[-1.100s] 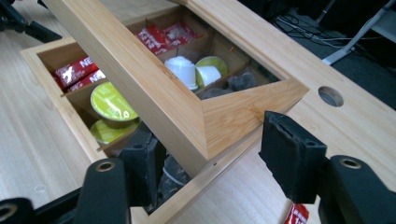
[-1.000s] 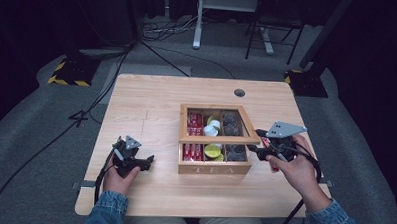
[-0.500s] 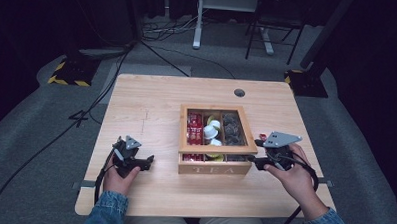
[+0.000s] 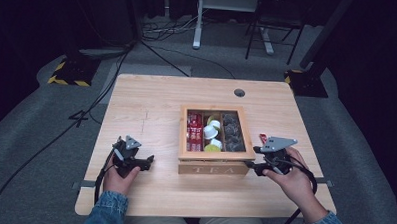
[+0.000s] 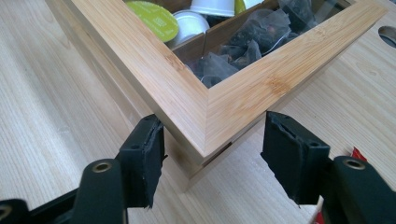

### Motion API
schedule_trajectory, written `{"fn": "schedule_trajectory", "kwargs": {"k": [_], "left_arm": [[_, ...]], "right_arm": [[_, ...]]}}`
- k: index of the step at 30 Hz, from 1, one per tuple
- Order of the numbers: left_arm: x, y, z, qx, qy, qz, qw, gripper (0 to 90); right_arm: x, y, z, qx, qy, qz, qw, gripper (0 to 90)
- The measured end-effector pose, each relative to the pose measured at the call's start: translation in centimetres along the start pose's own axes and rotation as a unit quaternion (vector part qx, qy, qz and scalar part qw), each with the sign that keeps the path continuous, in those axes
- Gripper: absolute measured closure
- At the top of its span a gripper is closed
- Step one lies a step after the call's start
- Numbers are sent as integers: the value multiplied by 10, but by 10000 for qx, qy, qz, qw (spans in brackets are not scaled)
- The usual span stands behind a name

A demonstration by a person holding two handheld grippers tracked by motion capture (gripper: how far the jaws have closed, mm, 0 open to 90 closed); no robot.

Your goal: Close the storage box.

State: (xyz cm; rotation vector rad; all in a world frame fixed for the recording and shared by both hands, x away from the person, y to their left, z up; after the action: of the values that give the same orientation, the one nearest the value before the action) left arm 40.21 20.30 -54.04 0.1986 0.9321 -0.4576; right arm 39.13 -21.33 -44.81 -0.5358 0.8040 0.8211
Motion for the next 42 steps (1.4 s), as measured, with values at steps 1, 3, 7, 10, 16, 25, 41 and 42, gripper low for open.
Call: {"fn": "schedule_trajectory", "kwargs": {"k": [1,3,7,10,16,25,41,42], "left_arm": [[0,0,0,5,3,1,10000,152],[0,0,0,-3,0,4,10000,152],[0,0,0,-3,1,0,10000,152],[0,0,0,-1,-1,-1,10000,152],[0,0,0,-8,-3,4,10000,151],[0,0,0,-4,-5,8,10000,151],[-2,3,-2,155,15,-89,9998,151],[-2,3,-2,167,17,-97,9998,151]], "right_arm": [[0,0,0,-27,19,-22,10000,392],[0,2,-1,-62,79,-28,9999,393],[2,2,-3,-39,164,19,9999,394],[3,3,-3,-28,197,25,9998,397],[5,6,-4,57,161,148,9997,397],[-10,1,6,345,-377,262,9983,356],[-35,-41,10,851,-799,92,9931,329],[-37,-44,8,898,-798,67,9927,329]]}}
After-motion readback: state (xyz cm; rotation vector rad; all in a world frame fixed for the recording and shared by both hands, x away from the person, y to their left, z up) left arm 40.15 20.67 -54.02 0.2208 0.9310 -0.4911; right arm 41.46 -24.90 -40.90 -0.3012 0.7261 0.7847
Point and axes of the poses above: each handheld gripper's, and its own axes: x roughly forward along the jaws, z roughly out of its top, y roughly to its left, the point moved 5 cm from there along x, roughly forward along the jaws, and after that the axes turned 8 degrees about y, right-handed, at the moved point
